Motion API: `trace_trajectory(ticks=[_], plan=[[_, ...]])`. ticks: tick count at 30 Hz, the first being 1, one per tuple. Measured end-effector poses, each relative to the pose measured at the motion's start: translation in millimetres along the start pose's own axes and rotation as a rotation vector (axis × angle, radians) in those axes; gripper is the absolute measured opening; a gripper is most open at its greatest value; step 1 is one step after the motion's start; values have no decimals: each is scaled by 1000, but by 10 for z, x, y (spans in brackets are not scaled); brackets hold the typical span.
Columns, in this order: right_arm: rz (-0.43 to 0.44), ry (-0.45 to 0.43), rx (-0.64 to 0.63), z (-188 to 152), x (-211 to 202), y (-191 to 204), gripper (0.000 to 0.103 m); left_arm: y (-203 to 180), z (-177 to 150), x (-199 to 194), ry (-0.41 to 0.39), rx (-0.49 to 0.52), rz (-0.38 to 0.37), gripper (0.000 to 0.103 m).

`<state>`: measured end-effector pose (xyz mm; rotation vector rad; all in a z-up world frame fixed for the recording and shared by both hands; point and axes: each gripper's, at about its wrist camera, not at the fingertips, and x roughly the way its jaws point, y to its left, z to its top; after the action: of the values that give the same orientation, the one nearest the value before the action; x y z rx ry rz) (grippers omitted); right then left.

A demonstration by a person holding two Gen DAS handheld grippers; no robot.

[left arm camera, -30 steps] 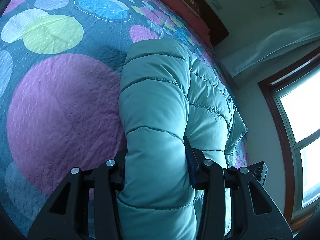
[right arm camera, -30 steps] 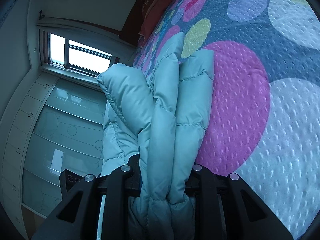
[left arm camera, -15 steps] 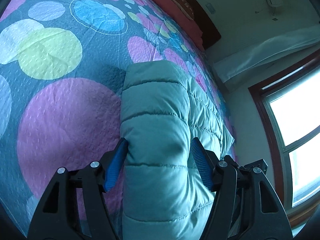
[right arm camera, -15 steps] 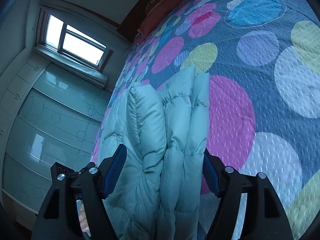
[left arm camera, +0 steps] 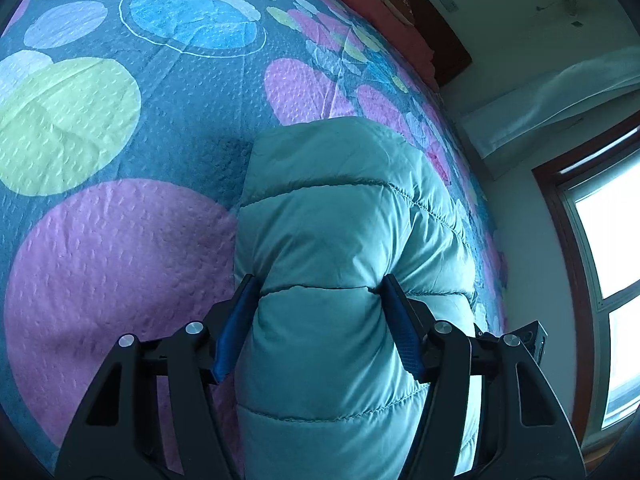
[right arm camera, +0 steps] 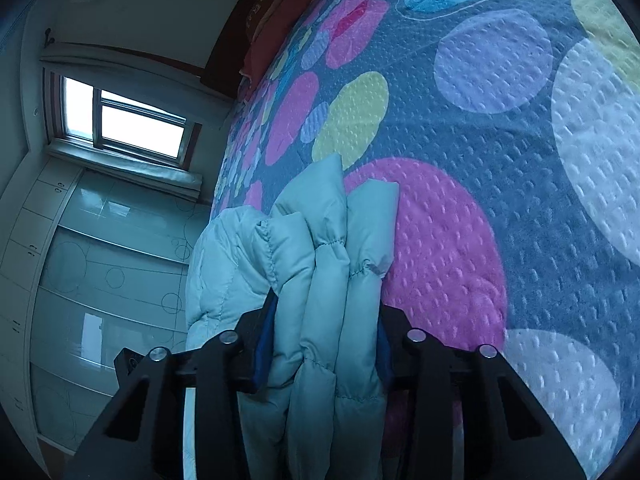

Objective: Fold large clothes
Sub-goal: 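Pinch the bundle's folded edge with the left gripper while the right gripper pinches the sleeve folds, then tuck and press the bundle edges with both grippers, then open them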

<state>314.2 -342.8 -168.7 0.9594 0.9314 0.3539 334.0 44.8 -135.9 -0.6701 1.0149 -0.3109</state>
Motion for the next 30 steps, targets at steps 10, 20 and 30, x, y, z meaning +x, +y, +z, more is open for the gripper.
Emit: trace_trajectory(ticks=[10, 20, 30], plan=[[-4, -2, -5, -43, -134, 2, 42, 10, -48, -78, -3, 20, -8, 61], [39, 36, -46, -632, -638, 55, 64, 70, -563, -549, 9, -24, -90, 73], [53, 58, 25, -1052, -683, -169, 60, 125, -942, -546, 33, -44, -91, 65]])
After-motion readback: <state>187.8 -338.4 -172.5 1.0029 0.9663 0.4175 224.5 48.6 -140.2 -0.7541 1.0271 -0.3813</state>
